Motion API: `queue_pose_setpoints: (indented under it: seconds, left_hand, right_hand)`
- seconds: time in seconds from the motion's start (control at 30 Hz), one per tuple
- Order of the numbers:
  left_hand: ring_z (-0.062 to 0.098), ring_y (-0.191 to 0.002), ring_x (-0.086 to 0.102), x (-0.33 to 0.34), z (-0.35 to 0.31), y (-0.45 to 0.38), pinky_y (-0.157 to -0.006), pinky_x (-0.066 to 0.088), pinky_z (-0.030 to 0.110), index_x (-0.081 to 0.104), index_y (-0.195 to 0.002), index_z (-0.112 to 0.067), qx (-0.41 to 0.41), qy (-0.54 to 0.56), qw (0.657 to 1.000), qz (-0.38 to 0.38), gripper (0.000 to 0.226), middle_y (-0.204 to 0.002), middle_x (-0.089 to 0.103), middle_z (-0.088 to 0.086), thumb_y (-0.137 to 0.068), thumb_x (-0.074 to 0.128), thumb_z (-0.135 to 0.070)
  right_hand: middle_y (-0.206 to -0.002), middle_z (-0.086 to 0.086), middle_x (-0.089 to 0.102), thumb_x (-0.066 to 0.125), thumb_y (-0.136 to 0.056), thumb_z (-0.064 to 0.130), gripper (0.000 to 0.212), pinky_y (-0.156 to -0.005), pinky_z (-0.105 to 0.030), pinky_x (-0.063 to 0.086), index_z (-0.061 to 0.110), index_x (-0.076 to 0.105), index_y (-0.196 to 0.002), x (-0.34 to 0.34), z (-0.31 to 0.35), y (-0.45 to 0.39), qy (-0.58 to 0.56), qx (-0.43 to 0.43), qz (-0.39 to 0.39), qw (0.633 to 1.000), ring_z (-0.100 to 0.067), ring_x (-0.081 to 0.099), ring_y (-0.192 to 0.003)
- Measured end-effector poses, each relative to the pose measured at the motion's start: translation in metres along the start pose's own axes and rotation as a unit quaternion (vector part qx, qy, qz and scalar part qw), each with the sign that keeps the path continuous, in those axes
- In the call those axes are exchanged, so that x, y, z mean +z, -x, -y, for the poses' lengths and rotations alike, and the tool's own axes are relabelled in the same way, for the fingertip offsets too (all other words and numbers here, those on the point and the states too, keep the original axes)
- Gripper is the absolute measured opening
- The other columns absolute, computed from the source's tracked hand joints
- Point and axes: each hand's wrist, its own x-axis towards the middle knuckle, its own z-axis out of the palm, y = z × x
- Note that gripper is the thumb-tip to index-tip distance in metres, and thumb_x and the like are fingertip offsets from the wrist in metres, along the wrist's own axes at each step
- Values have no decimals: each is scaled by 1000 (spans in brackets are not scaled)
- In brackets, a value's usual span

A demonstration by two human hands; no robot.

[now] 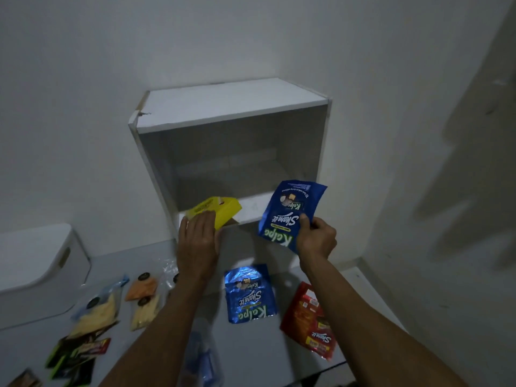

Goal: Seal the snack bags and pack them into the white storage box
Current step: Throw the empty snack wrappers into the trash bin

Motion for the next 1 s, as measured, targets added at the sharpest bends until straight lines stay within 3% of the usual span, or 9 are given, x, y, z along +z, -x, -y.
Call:
queue_pose_setpoints:
  seconds: [0.13,0.37,0.53,0.67,0.77,0.87,1.0]
  left_hand:
    - [39,-108,57,-25,-45,1,-99,42,55,57,-126,0,-41,103,993,-31,41,-119,63,20,-97,43,-25]
    - [34,-110,55,-40,-166,46,-96,40,36,55,-128,2,-86,227,970,-29,37,-120,62,22,-93,60,-7]
    - [34,-103,59,-27,-258,134,-87,44,37,60,-120,-7,-126,289,944,93,33,-112,65,18,-93,50,-22]
    - [32,-97,63,-13,-309,204,-79,47,32,62,-118,-12,-155,299,923,187,26,-110,68,12,-94,56,-17]
    - [35,-91,63,-3,-331,243,-73,42,31,62,-113,-6,-174,290,908,249,21,-100,68,16,-93,58,-13]
    - [36,-91,63,17,-341,269,-73,45,33,63,-108,-6,-186,282,889,308,19,-97,67,16,-93,57,-16]
    - [36,-88,64,52,-346,289,-74,53,42,62,-108,-14,-187,289,869,355,30,-94,68,11,-94,49,-37]
  right_hand:
    - [-82,-3,71,64,-93,37,21,-67,-38,60,19,69,-84,-48,9,-1,21,-48,-8,999,-23,69,-74]
    - [-87,-3,71,57,-96,43,29,-68,-40,60,18,71,-96,-187,-13,1,75,-69,-59,993,-23,69,-77]
    - [-91,-6,73,57,-96,38,26,-68,-35,55,18,72,-99,-311,-81,23,151,-6,-92,984,-27,68,-81]
    - [-90,-9,71,56,-96,37,25,-65,-29,44,17,71,-92,-384,-141,38,223,54,-113,967,-30,65,-80]
    - [-80,-6,66,53,-97,35,26,-62,-28,41,20,63,-78,-411,-172,47,265,98,-112,953,-26,56,-70]
    - [-73,-6,64,53,-97,31,29,-57,-28,42,17,62,-73,-421,-198,48,289,125,-105,944,-28,60,-67]
    - [-73,-1,60,52,-97,29,25,-61,-29,44,16,64,-79,-413,-231,41,325,159,-91,928,-25,59,-70]
